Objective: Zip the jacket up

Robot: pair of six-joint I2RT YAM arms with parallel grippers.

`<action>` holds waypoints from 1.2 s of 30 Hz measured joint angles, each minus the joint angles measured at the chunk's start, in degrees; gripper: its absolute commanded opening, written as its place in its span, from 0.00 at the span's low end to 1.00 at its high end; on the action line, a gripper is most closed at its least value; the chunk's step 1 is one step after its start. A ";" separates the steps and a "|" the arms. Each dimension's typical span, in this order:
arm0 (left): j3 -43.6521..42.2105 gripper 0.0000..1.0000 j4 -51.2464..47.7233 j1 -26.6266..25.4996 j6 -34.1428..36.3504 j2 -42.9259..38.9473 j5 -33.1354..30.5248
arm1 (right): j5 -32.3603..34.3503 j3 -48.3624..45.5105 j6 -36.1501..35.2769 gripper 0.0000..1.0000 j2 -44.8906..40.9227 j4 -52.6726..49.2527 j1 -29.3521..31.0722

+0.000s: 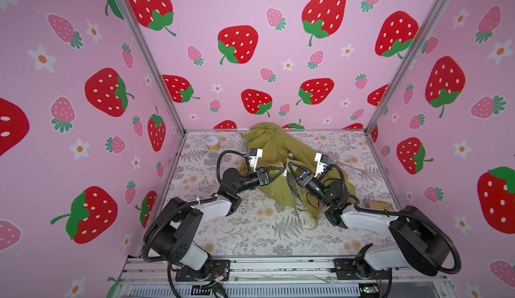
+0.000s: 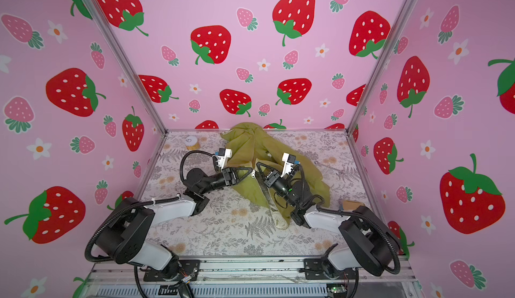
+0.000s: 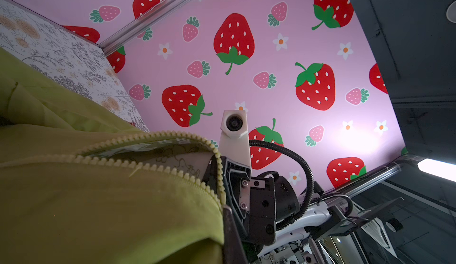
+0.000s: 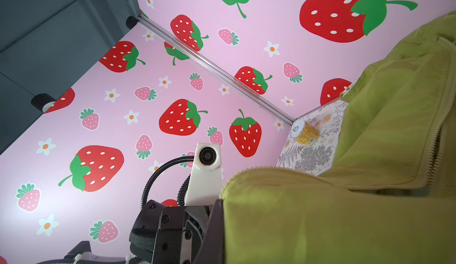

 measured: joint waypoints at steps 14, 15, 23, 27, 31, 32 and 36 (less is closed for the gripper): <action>0.00 0.00 0.00 0.00 -0.76 0.00 0.07 | 0.76 0.07 -1.38 0.00 -0.63 -1.27 0.31; 0.00 0.00 0.00 0.00 -0.79 0.00 0.04 | 0.76 0.13 -1.44 0.00 -0.63 -1.42 0.31; 0.00 0.00 0.02 0.24 -0.92 -0.02 -0.13 | 0.76 0.96 -1.53 0.00 -0.63 -2.03 0.33; 0.00 0.00 0.02 0.24 -0.94 -0.02 -0.11 | 0.79 0.96 -1.77 0.00 -0.63 -2.12 0.33; 0.00 0.00 0.00 0.24 -0.94 -0.02 -0.13 | 0.85 0.96 -1.99 0.00 -0.63 -2.12 0.35; 0.00 0.00 0.00 0.24 -0.94 -0.02 -0.13 | 0.87 0.96 -2.03 0.00 -0.63 -2.12 0.37; -0.02 0.00 0.00 0.24 -0.92 -0.02 -0.11 | 0.94 0.96 -2.16 0.00 -0.63 -2.12 0.37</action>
